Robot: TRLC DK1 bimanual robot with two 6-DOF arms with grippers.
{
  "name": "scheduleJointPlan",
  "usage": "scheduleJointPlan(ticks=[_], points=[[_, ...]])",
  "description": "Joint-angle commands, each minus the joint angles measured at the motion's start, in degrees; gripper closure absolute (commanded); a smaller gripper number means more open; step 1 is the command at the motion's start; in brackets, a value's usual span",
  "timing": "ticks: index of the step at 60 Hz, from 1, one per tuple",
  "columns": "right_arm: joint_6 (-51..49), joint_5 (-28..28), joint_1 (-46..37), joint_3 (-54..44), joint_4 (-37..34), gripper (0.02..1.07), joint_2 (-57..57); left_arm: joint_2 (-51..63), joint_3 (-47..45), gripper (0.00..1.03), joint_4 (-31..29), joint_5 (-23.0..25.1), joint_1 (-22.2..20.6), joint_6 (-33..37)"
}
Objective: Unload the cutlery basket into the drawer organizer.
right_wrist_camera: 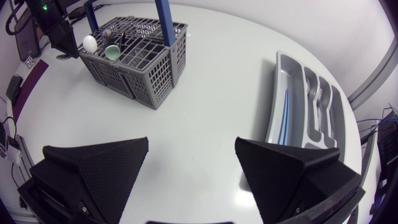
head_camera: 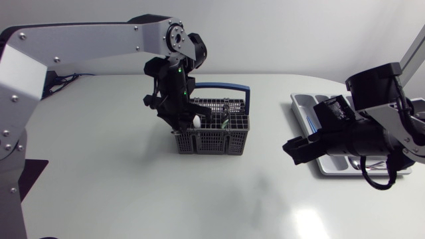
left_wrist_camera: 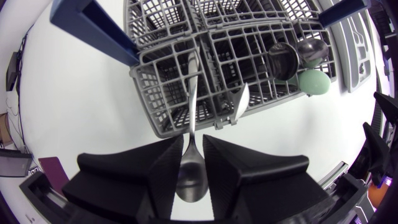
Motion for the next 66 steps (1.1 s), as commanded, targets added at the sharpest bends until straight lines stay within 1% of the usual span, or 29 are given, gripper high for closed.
scheduleJointPlan(ticks=[1, 6, 8, 15, 37, 48, 62, 66], points=[[-0.79, -0.10, 0.59, -1.31, 0.14, 0.07, -0.16, 1.65, 1.38, 0.89, -0.88, 0.41, 0.33, 1.44], [-0.88, -0.10, 0.59, -1.31, 0.14, 0.07, -0.16, 1.56, 1.29, 0.95, -0.88, 0.41, 0.24, 1.61], [-0.88, -0.10, 0.59, -1.31, 0.14, 0.07, -0.16, 1.56, 1.29, 0.99, -0.79, 0.41, 0.15, 1.88], [-0.97, -0.10, 0.59, -1.40, 0.23, 0.07, -0.07, 1.30, 1.64, 0.99, -0.97, 0.41, 0.07, 2.05], [-1.14, -0.10, 0.59, -1.84, 0.49, 0.07, -0.25, 1.56, 3.75, 0.99, -4.31, 0.32, 0.24, 3.19], [-1.50, -0.10, 0.59, -2.19, 0.49, 0.07, -0.51, 2.70, 5.42, 0.99, -7.73, 0.24, 0.33, 4.60], [-1.76, -0.10, 0.59, -2.72, 0.84, 0.07, -0.60, 2.97, 7.00, 0.99, -9.23, 0.15, 0.33, 5.04], [-1.85, -0.10, 0.59, -2.80, 0.84, 0.07, -0.78, 3.41, 7.53, 1.00, -10.72, 0.15, 0.33, 5.04]])
